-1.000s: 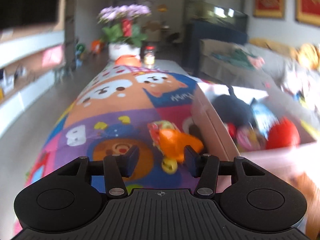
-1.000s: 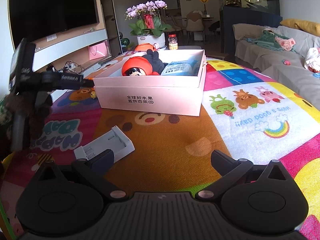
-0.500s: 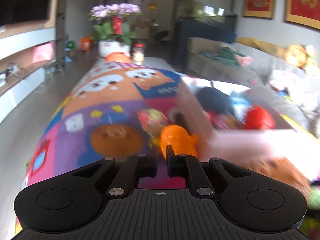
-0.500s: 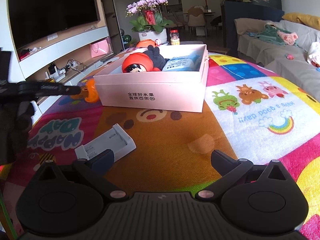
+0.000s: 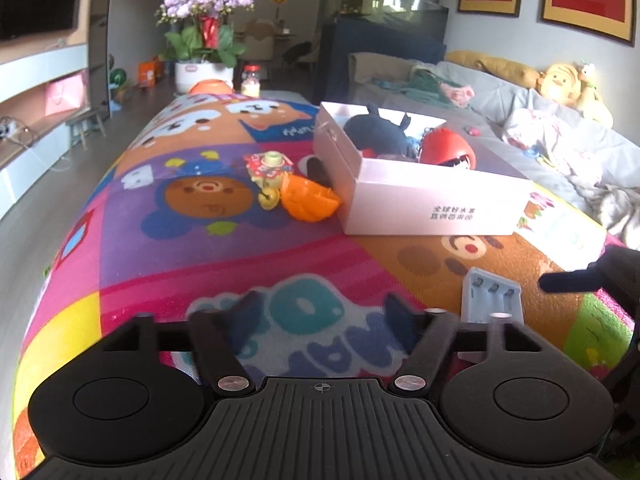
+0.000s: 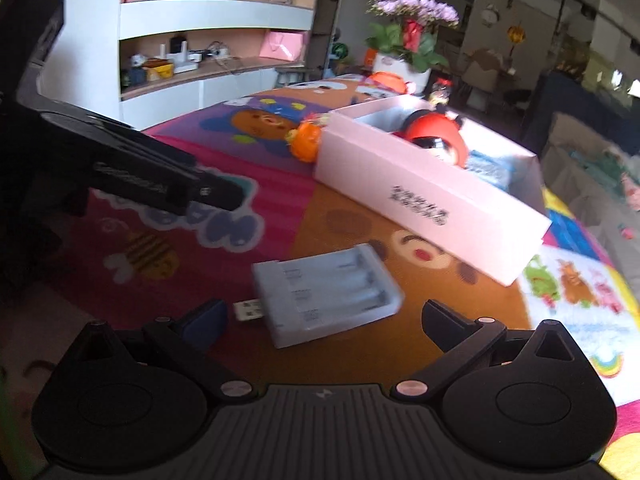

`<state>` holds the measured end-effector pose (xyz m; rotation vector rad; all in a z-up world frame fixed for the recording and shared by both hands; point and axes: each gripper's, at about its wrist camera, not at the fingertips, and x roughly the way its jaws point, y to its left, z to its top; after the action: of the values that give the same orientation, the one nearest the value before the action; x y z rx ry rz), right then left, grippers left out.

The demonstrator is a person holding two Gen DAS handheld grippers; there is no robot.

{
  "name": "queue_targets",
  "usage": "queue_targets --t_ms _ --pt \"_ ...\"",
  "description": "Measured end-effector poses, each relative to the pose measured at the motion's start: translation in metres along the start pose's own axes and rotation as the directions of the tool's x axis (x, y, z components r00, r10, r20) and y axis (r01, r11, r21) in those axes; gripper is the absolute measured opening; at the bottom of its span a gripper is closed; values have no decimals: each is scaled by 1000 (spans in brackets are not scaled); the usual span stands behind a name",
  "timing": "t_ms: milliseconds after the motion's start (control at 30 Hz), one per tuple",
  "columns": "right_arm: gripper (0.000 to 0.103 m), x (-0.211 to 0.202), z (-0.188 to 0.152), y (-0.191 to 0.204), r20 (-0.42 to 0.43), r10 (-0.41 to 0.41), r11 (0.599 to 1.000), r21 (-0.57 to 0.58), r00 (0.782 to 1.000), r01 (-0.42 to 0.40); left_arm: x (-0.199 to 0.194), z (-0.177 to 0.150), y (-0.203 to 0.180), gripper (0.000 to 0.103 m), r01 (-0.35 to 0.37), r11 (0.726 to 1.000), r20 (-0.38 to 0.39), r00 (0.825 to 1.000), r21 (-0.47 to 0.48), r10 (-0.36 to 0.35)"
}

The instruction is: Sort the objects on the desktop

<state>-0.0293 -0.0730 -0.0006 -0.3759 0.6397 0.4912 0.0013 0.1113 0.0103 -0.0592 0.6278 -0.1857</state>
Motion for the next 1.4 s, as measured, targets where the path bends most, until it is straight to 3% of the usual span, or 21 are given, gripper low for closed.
queue_targets --t_ms 133,200,367,467,600,700,867,967,1067,1133,1233,1400 --pt "103 3 -6 -29 -34 -165 984 62 986 167 1 2 -2 88 0 1000 10 1000 19 -1" --pt "103 2 -10 -50 -66 -211 966 139 975 218 3 8 -3 90 -11 999 32 999 37 9" --pt "103 -1 -28 -78 -102 -135 929 333 986 162 24 31 -7 91 -87 987 110 991 135 72" --pt "103 -4 -31 -77 -87 -140 928 337 986 161 44 49 2 91 -140 986 115 985 90 129" --pt "103 0 -28 -78 -84 -127 932 330 988 148 62 60 5 91 -127 985 130 985 117 112" --pt "103 0 -28 -80 -87 -119 929 342 989 142 74 61 7 90 -209 964 112 975 166 192" --pt "103 2 -28 -83 -91 -106 923 362 990 132 74 62 27 89 -314 943 98 948 113 304" --pt "103 3 -29 -82 -91 -107 924 359 990 133 64 60 29 91 -239 962 119 967 134 224" --pt "103 3 -29 -82 -91 -107 924 358 990 133 55 55 16 92 -121 961 125 988 248 92" --pt "103 3 -29 -82 -91 -108 924 358 990 134 55 50 2 92 -94 937 118 991 336 57" --pt "103 3 -29 -82 -91 -108 924 359 990 134 66 43 -16 88 -102 893 100 993 439 64" --pt "103 3 -29 -82 -91 -107 923 360 990 133 85 42 -28 83 -102 846 68 995 523 78"
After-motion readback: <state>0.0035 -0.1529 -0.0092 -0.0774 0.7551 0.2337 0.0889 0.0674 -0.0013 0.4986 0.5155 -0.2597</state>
